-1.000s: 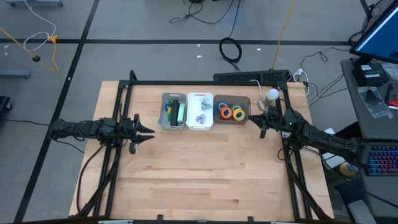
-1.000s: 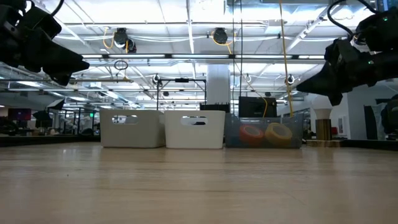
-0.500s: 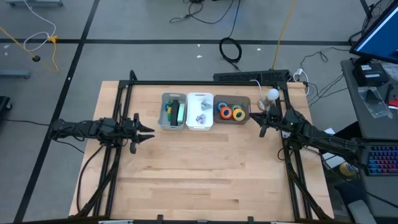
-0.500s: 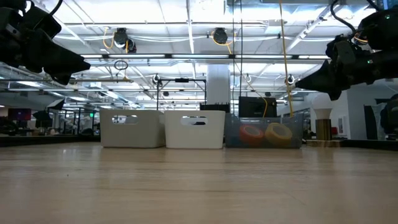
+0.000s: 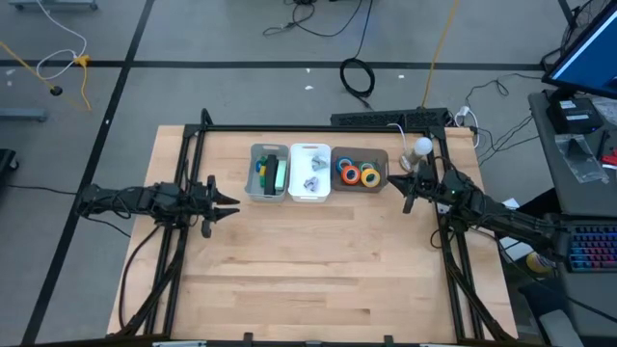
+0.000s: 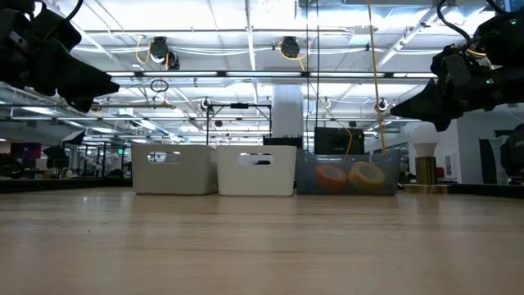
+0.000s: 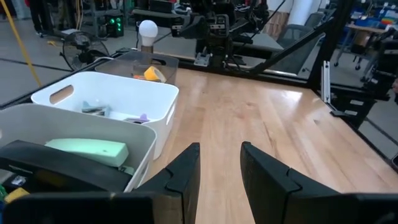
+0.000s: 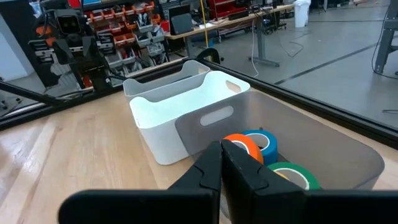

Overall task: Pick and place Stapler, Stapler remover, tape
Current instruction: Return to Home Position

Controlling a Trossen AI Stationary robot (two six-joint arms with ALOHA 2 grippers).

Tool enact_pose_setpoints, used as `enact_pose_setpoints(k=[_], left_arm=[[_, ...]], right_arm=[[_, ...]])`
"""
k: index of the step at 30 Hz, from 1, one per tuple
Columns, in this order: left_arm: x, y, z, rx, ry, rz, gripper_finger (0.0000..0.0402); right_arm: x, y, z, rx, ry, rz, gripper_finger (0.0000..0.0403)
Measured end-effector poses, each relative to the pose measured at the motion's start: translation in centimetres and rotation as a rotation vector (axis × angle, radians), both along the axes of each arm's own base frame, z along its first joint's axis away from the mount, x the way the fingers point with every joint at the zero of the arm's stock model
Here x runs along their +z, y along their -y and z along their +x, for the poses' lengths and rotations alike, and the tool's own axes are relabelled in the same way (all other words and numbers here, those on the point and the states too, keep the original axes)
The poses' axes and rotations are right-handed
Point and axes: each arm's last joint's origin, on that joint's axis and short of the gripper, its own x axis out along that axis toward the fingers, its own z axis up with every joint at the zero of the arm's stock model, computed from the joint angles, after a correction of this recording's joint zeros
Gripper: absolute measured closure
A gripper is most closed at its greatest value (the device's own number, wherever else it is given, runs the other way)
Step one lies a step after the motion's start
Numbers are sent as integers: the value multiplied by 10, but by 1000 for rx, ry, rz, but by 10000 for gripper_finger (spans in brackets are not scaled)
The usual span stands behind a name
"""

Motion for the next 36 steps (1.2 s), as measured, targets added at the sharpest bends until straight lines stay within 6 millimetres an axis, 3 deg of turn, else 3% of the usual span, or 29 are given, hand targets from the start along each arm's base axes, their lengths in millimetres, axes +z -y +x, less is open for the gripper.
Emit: enact_pose_setpoints(k=[8, 36], left_arm=[[0, 0, 0, 11, 3, -87, 286], [0, 0, 0, 10, 4, -90, 286]], right_arm=[[0, 0, 0, 0, -1, 1, 399], [0, 0, 0, 0, -3, 2, 399]])
